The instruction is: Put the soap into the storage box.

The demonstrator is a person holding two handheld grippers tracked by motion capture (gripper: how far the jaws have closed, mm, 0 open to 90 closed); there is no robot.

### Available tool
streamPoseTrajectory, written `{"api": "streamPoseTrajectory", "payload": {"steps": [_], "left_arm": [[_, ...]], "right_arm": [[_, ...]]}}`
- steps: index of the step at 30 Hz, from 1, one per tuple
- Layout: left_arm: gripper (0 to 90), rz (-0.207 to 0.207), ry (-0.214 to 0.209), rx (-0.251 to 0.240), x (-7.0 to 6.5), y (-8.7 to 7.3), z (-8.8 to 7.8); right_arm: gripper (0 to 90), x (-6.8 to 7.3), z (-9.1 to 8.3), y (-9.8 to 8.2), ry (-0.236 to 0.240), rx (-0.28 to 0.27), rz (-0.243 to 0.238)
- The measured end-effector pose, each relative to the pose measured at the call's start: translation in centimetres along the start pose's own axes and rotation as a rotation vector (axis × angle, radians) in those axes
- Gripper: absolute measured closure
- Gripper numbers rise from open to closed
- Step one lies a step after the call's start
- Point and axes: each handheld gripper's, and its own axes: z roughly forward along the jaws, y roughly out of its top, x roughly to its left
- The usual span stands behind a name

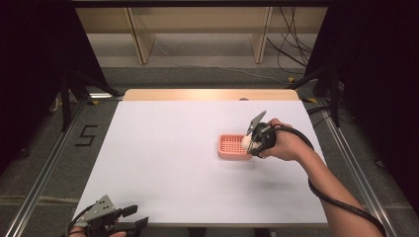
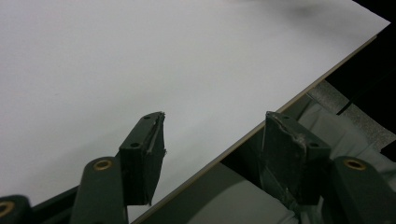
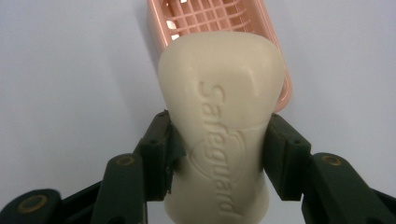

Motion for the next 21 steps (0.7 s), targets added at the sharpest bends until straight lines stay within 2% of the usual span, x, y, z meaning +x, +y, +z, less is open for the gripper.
{"api": "streamPoseTrajectory", "payload": {"steps": [2,3,4,8,12,16,18,19,21], "left_arm": [[38.6,-0.015,-0.004,0.008,-0.1,0.0,0.0],[38.6,-0.014,-0.003,0.008,-0.1,0.0,0.0],[38.7,-0.008,0.000,0.004,0.0,0.0,0.0],[38.7,-0.007,0.000,0.004,-0.1,0.0,0.0],[38.7,-0.001,-0.004,0.008,-0.1,0.0,0.0],[38.7,0.006,0.000,0.017,-0.1,0.1,0.0],[38.7,0.005,-0.002,0.018,-0.1,0.1,-0.1],[38.7,0.003,0.000,0.019,-0.1,0.1,-0.1],[38.6,0.001,-0.001,0.013,-0.1,0.0,0.0]], "right_arm": [[50.6,0.0,0.1,0.1,0.002,-0.009,-0.008],[50.6,-0.2,0.1,0.2,-0.002,-0.011,-0.027],[50.6,0.0,0.1,0.3,0.002,-0.004,-0.007],[50.6,-0.1,0.3,0.4,0.001,-0.005,-0.005],[50.6,-0.1,0.5,0.6,0.007,-0.008,-0.025],[50.6,0.0,0.6,0.8,0.005,-0.004,-0.016],[50.6,-0.1,0.7,1.0,0.001,-0.007,-0.043],[50.6,0.0,0.6,1.0,0.005,-0.002,-0.023],[50.6,-0.1,0.6,1.1,0.005,-0.009,-0.030]]}}
